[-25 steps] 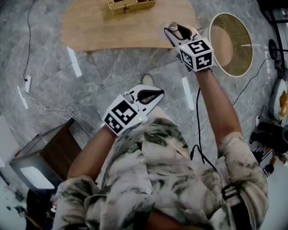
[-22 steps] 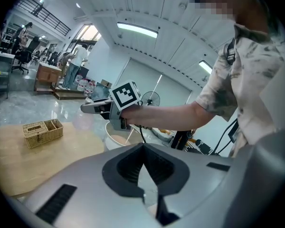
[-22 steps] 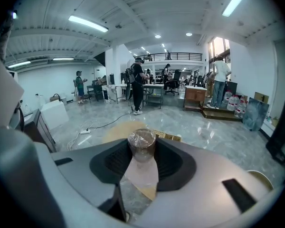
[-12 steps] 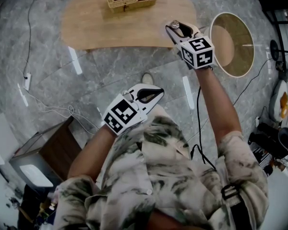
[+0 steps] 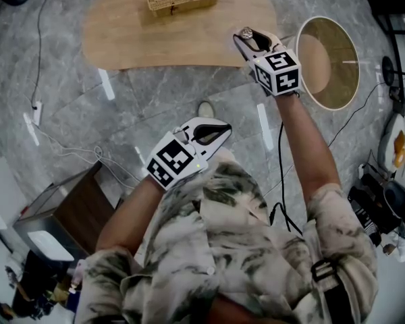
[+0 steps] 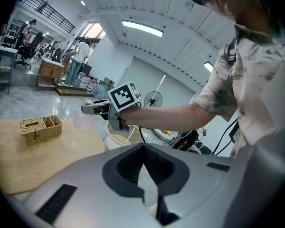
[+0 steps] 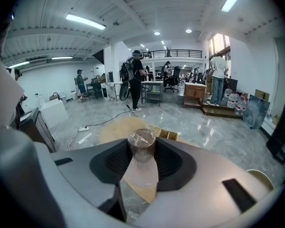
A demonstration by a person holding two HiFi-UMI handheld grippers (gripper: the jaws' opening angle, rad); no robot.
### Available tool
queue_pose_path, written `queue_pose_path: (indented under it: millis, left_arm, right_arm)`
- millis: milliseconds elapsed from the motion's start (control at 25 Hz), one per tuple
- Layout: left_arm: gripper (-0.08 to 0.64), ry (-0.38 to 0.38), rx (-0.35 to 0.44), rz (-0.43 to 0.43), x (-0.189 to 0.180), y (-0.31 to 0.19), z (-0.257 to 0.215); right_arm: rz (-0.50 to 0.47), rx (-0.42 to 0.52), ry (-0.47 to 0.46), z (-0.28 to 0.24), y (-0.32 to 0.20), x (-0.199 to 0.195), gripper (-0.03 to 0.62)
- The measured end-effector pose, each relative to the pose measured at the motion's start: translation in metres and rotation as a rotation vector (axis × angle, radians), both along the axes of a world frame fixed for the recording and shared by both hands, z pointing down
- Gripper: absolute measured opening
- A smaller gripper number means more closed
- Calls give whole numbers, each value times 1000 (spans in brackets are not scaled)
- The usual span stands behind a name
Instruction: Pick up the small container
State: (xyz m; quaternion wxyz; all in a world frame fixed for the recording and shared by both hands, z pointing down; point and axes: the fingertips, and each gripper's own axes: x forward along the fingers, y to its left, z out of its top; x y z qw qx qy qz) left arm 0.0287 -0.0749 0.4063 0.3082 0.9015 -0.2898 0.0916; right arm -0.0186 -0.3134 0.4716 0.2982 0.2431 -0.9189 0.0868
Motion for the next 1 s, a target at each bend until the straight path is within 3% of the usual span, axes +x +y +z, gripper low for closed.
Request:
queue_pose_path:
  millis: [520, 1000]
  left_arm:
    - [21, -17, -49, -49, -9, -45, 24]
    - [21, -15, -84, -103, -11, -80, 43]
  right_arm:
    - [-13, -39, 17, 49, -46, -3, 160]
    - [-57, -19, 33, 83, -81, -13, 160]
